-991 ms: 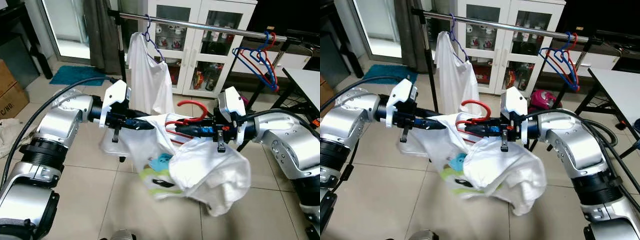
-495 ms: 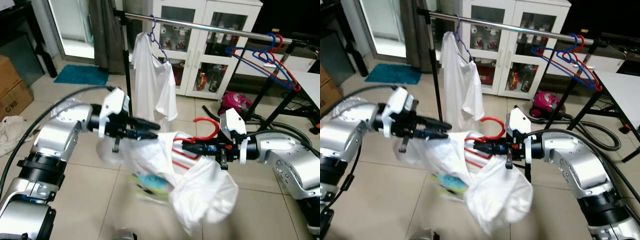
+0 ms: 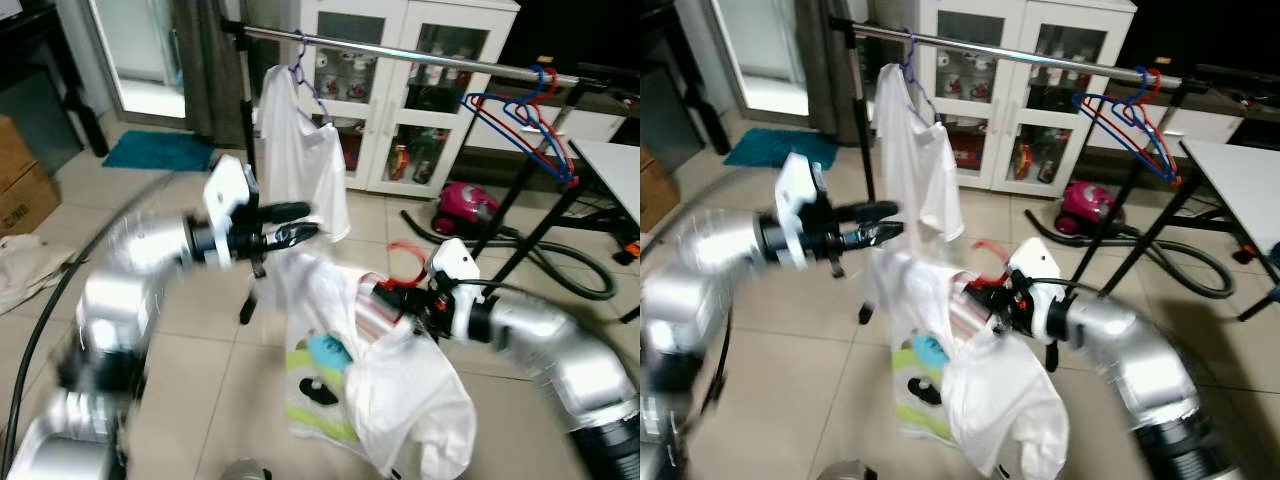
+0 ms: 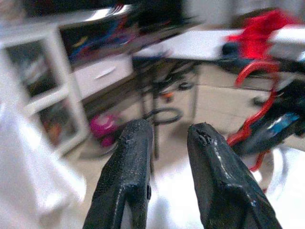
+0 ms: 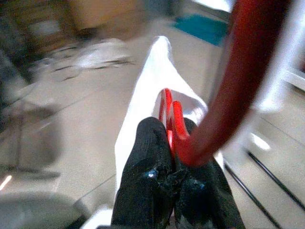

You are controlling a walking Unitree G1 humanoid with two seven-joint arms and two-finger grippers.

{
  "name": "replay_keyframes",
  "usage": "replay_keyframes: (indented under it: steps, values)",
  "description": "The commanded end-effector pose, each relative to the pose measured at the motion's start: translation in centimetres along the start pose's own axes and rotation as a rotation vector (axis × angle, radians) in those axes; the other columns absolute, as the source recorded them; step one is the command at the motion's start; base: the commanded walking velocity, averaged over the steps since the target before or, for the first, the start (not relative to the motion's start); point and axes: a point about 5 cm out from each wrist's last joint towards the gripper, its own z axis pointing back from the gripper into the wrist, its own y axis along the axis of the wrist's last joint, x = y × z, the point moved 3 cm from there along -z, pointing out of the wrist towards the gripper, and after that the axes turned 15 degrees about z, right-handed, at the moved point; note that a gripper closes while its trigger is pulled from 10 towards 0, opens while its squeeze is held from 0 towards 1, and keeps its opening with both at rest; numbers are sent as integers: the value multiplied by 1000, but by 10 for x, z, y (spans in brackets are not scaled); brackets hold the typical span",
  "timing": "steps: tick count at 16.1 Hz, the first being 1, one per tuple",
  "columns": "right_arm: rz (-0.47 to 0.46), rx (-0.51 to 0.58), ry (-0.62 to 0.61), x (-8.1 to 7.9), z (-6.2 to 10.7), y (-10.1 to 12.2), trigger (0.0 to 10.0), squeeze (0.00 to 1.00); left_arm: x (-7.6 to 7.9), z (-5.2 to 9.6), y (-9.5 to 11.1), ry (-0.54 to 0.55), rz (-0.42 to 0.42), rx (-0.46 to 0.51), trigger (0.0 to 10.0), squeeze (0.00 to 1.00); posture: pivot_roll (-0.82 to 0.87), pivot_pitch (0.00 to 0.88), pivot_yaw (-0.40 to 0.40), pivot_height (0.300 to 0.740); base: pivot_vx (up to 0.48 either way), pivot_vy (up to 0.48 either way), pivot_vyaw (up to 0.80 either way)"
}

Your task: Hang hanger

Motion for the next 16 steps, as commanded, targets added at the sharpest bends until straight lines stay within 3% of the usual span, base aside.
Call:
replay_keyframes:
  steps: [1,2,3,5,7,9,10,11,12,16]
  values:
    - [-69,-49,-202,19,4,-11,8078,0,-8,2,-8,181,29,33,10000,0,84,0,-63,740,0,0,0]
    - [-145,-59,-321,25,2,-19,10000,0,-13,7,-22,333,100,80,10000,0,83,0,-67,740,0,0,0]
    - [-176,-111,-394,24,0,-30,10000,0,-12,17,-38,438,161,89,10000,0,88,0,-76,740,0,0,0]
    - [-236,-159,-480,18,-1,-41,10000,0,-14,35,-56,608,198,73,10000,0,96,0,-79,740,0,0,0]
    - [-207,-114,-552,17,0,-37,10000,0,-17,49,-65,733,161,58,10000,0,98,0,-79,740,0,0,0]
    - [-206,-71,-615,20,2,-33,10000,0,-13,48,-66,750,154,61,10000,306,97,0,-75,740,129,0,0]
    - [-203,-60,-629,21,3,-31,10000,0,-12,47,-66,749,155,63,10000,329,97,0,-75,740,259,0,0]
    - [-209,-51,-640,20,3,-30,10000,0,-10,43,-65,745,144,59,10000,424,96,0,-72,740,259,0,0]
    - [-213,-44,-645,19,3,-29,10000,0,-8,40,-65,739,130,50,10000,627,95,0,-69,740,259,0,0]
    - [-242,1,-667,15,0,-24,10000,0,-6,31,-59,708,97,57,10000,659,94,0,-54,740,344,0,0]
